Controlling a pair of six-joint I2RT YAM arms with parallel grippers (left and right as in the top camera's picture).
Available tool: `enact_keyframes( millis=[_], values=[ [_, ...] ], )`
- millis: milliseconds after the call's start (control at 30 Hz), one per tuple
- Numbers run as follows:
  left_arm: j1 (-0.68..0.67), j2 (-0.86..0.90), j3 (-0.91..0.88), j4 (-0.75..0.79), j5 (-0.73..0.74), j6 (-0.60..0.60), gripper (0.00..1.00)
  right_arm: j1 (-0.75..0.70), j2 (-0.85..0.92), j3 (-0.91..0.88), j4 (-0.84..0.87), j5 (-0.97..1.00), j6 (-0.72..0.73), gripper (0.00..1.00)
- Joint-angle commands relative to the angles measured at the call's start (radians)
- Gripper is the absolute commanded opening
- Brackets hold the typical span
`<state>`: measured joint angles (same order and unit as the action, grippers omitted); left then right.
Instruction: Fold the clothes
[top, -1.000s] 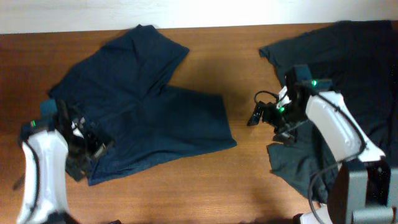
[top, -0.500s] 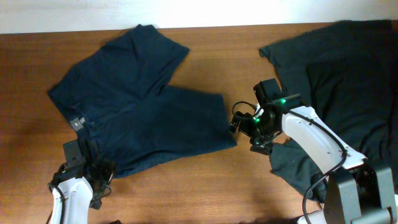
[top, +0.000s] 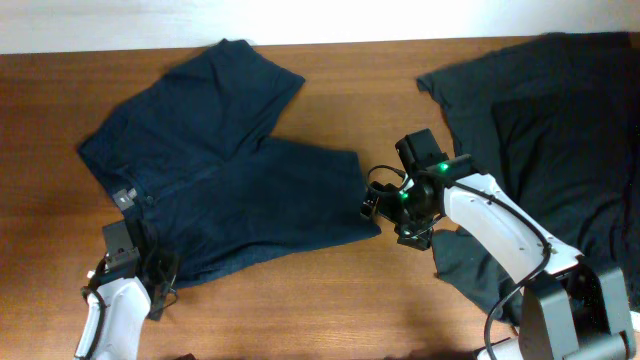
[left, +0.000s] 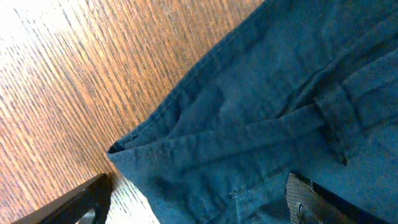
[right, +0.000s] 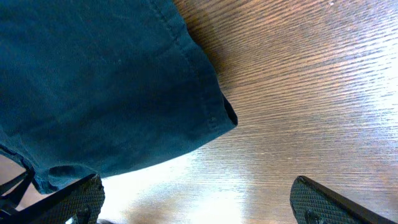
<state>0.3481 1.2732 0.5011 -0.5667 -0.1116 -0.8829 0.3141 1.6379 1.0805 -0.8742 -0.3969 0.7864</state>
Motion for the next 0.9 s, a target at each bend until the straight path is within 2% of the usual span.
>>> enact_keyframes(
  millis=[0, 67, 100, 133, 200, 333, 467, 500, 533, 567, 600, 633, 700, 800, 833, 867],
  values=[
    [-0.001, 0.066, -0.010, 0.046, 0.006, -0.003, 0.52, 0.007, -0.012, -0.007, 0.000, 0.025, 0.012, 0.99],
    [0.000, 0.066, -0.010, 0.051, 0.006, -0.002, 0.31, 0.007, -0.012, -0.007, 0.000, 0.047, 0.012, 0.99],
    [-0.001, 0.066, -0.008, 0.051, 0.006, 0.021, 0.16, 0.008, -0.012, -0.009, 0.001, 0.052, 0.008, 0.99],
    [0.000, 0.066, -0.007, 0.051, 0.013, 0.051, 0.09, 0.008, -0.012, -0.012, 0.000, 0.051, 0.008, 0.99],
    [-0.001, 0.066, -0.007, 0.024, 0.029, 0.116, 0.07, 0.015, -0.007, -0.032, 0.015, 0.051, 0.009, 0.99],
    [0.000, 0.066, -0.007, -0.050, 0.029, 0.119, 0.08, 0.061, 0.034, -0.102, 0.095, 0.046, 0.040, 0.99],
    [-0.001, 0.066, -0.007, -0.089, 0.029, 0.137, 0.08, 0.105, 0.096, -0.114, 0.245, 0.060, 0.042, 1.00],
    [-0.001, 0.066, -0.007, -0.091, 0.029, 0.137, 0.08, 0.105, 0.106, -0.114, 0.280, 0.084, 0.042, 0.94],
    [-0.001, 0.066, -0.007, -0.093, 0.029, 0.137, 0.08, 0.105, 0.115, -0.114, 0.305, 0.121, 0.042, 0.79],
    [-0.001, 0.066, -0.007, -0.093, 0.030, 0.137, 0.08, 0.105, 0.121, -0.114, 0.326, 0.155, 0.042, 0.59],
    [-0.001, 0.066, -0.007, -0.092, 0.042, 0.142, 0.08, 0.103, 0.122, -0.114, 0.344, 0.211, 0.042, 0.19],
    [-0.001, 0.066, -0.001, -0.092, 0.064, 0.174, 0.04, 0.100, 0.122, -0.114, 0.352, 0.235, 0.041, 0.04],
    [-0.002, 0.066, 0.044, -0.094, 0.119, 0.263, 0.01, 0.042, 0.111, -0.083, 0.343, 0.241, -0.022, 0.04],
    [-0.014, 0.066, 0.161, -0.153, 0.184, 0.372, 0.01, -0.084, 0.035, 0.052, 0.200, 0.262, -0.159, 0.04],
    [-0.048, 0.066, 0.208, -0.181, 0.210, 0.388, 0.00, -0.135, 0.010, 0.115, 0.116, 0.294, -0.168, 0.04],
    [-0.153, 0.066, 0.286, -0.233, 0.248, 0.392, 0.01, -0.213, -0.018, 0.211, -0.036, 0.313, -0.227, 0.04]
  ],
)
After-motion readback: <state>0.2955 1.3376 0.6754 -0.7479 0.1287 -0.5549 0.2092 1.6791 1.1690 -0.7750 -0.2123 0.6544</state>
